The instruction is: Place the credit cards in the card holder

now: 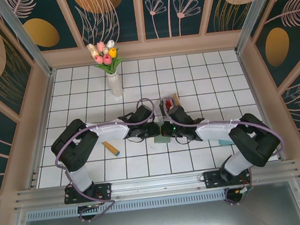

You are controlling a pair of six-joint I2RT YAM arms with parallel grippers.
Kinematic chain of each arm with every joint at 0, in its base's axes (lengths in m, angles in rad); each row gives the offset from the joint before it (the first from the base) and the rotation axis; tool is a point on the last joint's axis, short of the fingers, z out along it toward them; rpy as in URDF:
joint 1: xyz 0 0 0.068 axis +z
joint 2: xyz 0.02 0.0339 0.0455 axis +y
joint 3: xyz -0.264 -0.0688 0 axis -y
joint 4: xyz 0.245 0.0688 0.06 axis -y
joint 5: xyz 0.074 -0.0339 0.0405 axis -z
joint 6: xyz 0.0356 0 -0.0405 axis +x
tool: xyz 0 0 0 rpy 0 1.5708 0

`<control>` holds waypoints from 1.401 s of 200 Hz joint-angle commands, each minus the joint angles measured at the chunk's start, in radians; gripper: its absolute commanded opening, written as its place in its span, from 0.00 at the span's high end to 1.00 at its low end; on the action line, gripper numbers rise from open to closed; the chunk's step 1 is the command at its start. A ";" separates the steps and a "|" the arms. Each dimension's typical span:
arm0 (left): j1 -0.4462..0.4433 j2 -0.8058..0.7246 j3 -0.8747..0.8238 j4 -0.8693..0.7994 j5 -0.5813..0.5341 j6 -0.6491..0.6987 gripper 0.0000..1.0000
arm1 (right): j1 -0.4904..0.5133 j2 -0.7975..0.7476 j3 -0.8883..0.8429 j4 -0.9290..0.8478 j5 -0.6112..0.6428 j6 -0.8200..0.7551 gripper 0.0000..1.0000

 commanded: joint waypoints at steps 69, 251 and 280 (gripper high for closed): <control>-0.009 0.016 -0.028 -0.017 -0.031 -0.010 0.73 | -0.078 0.023 0.139 -0.348 -0.038 -0.058 1.00; -0.009 0.022 -0.015 -0.003 -0.017 -0.008 0.73 | -0.049 0.078 0.354 -0.550 -0.041 -0.116 1.00; -0.008 0.027 -0.014 -0.004 -0.018 -0.007 0.73 | -0.050 0.098 0.342 -0.512 -0.082 -0.114 1.00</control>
